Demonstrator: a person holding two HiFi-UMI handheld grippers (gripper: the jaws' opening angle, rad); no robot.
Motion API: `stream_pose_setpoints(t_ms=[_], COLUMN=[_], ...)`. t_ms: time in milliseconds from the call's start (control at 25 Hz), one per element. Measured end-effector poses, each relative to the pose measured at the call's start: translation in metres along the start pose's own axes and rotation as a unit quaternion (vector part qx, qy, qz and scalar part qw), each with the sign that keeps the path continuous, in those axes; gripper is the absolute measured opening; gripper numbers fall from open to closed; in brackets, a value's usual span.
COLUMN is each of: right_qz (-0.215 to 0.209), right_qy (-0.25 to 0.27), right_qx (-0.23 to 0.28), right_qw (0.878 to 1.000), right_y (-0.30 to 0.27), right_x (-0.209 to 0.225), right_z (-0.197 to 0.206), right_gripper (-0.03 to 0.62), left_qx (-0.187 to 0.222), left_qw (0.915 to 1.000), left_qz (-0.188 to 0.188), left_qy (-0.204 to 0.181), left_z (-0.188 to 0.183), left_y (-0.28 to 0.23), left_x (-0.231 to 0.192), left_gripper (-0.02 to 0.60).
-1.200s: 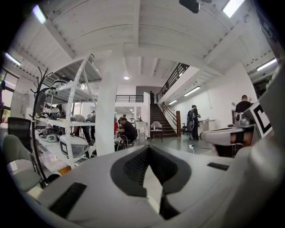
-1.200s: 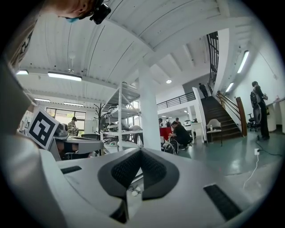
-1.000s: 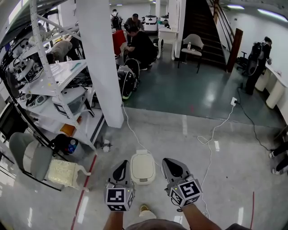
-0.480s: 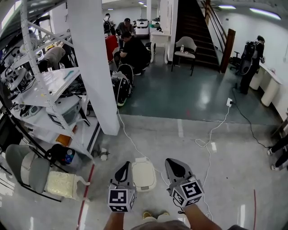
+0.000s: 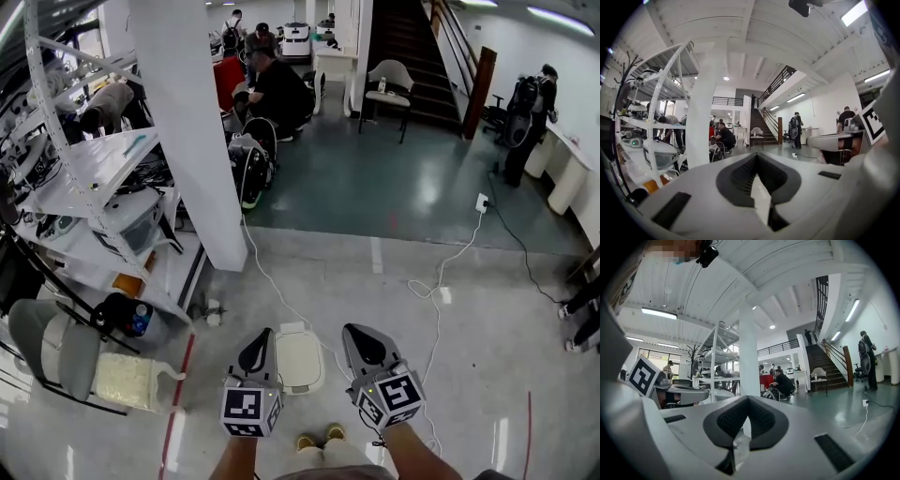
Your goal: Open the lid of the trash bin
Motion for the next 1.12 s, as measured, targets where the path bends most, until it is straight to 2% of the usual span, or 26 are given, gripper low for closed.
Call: stream_pose_setpoints(t_ms=[280, 400, 560, 920, 1120], right_qz=[-0.018, -0.024, -0.028, -0.027, -0.033], right_qy=[-0.003, 0.002, -0.018, -0.027, -0.026], right_qx=[-0.006, -0.004, -0.011, -0.027, -0.049], right_qw=[1.000, 1.000, 0.999, 0.999, 0.998], right_y=[-0.013, -0.020, -0.022, -0.030, -0.027], right_x=[0.014, 0.016, 0.019, 0.032, 0.033], right_z=[0.018, 0.029, 0.048, 0.095, 0.134], right_gripper=[0.035, 0.035, 0.035, 0.035, 0.035], left_qx=[-0.007, -0.014, -0.033, -0.061, -0.083], left_qw=[0.9998, 0.9998, 0.9994, 0.9978, 0.9961], left_qz=[-0.005, -0.008, -0.010, -0.005, -0.001], left_qy=[0.016, 0.013, 0.006, 0.027, 0.030], left_z=[0.019, 0.034, 0.057, 0.118, 0.165], left_y=[-0.022, -0.028, -0.033, -0.051, -0.051], left_x=[-0.003, -0.007, -0.006, -0.001, 0.003], left_gripper=[-0.008, -0.008, -0.008, -0.008, -0.008])
Point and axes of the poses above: the fingertips, and each gripper's own axes: y backward along the fingers, x to its right, z out of its underside, the point moved 5 cm from there along y, backward along the fingers, and after that the axes turned 6 degrees about y, right-handed, at the moved point
